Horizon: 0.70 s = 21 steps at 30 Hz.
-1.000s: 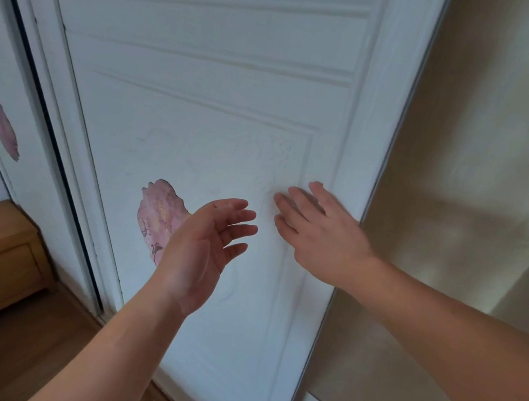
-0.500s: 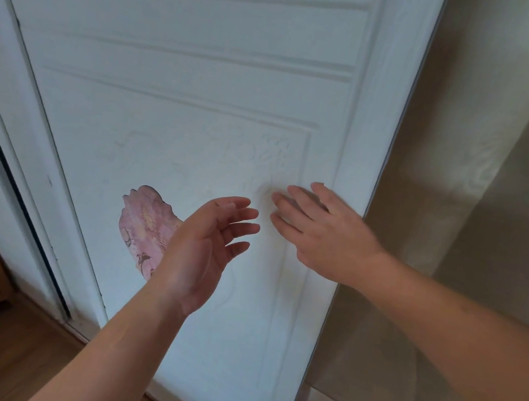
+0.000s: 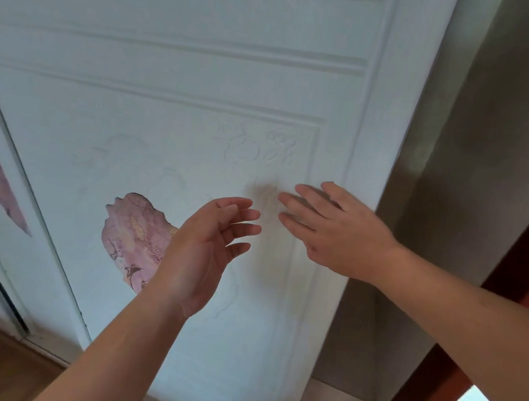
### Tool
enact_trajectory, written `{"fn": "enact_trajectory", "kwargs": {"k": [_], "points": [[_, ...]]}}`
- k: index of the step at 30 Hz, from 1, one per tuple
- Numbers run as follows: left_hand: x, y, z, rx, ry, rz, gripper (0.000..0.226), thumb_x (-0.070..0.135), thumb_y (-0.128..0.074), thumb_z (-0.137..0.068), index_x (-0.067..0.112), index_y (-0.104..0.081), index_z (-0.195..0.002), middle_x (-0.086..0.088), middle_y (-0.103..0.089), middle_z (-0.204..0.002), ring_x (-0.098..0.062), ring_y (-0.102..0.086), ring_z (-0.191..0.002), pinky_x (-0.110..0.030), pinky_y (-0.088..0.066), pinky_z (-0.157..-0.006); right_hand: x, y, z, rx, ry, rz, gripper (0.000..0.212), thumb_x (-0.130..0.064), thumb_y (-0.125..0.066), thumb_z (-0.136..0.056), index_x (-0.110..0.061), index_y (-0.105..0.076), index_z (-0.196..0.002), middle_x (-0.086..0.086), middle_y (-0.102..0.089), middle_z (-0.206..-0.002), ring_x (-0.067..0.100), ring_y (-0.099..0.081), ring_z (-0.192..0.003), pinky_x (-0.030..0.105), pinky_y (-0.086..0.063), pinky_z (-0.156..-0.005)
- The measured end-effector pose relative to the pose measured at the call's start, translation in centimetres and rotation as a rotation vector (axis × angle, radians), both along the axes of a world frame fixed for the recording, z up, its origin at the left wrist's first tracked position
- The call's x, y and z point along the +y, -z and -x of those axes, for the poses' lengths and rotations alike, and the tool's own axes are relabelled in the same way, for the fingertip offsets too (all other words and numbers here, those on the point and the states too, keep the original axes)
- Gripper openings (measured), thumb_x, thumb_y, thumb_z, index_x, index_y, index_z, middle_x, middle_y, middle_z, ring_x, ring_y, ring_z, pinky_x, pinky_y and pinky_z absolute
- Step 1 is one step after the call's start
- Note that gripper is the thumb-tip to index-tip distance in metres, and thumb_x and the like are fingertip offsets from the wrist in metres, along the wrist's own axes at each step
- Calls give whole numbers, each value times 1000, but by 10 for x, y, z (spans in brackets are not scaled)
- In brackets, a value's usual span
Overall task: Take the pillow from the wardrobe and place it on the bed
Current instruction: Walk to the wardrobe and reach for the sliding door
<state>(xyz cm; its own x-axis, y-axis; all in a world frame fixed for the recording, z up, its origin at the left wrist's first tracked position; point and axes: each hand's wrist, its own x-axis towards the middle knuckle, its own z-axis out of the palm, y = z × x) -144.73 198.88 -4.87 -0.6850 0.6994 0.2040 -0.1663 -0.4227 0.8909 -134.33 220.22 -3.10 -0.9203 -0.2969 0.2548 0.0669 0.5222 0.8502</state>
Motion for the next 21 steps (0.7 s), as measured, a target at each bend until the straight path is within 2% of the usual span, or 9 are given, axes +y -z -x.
{"fn": "enact_trajectory", "kwargs": {"k": [4, 9, 13, 18, 21], "points": [[14, 1, -11, 6, 79, 4, 28, 29, -53, -82, 16, -67, -103, -2, -72, -99, -17, -66, -91, -30, -48, -74, 14, -1, -25, -8, 37, 16, 51, -30, -38, -95, -10, -36, -141, 14, -29, -156, 38, -30, -138, 53, -24, -111], [35, -2, -28, 14, 168, 0, 26, 28, -54, -81, 17, -68, -100, -3, -72, -98, -17, -66, -89, -30, -48, -72, 29, -2, -58, -38, 97, 42, 51, -33, -34, -97, -12, -35, -144, 13, -25, -157, 37, -24, -141, 52, -20, -113], [47, -4, -40, 25, 226, 0, 24, 27, -52, -83, 18, -68, -99, -3, -72, -96, -16, -67, -87, -28, -49, -69, 41, -3, -85, -27, 139, 19, 53, -35, -43, -96, -16, -39, -145, 11, -28, -157, 34, -25, -143, 49, -16, -115], [63, -5, -54, 28, 268, 36, 24, 25, -50, -85, 16, -67, -100, -2, -72, -94, -16, -67, -85, -28, -49, -69, 54, -5, -115, 17, 156, 0, 49, -33, -42, -95, -18, -44, -142, 9, -35, -155, 31, -35, -139, 48, -28, -112], [70, -5, -62, 37, 287, 44, 23, 19, -43, -94, 16, -66, -99, -1, -72, -92, -15, -67, -83, -29, -47, -69, 65, -3, -131, 41, 146, -13, 50, -32, -43, -94, -18, -43, -143, 10, -32, -156, 31, -36, -139, 48, -28, -112]]}}
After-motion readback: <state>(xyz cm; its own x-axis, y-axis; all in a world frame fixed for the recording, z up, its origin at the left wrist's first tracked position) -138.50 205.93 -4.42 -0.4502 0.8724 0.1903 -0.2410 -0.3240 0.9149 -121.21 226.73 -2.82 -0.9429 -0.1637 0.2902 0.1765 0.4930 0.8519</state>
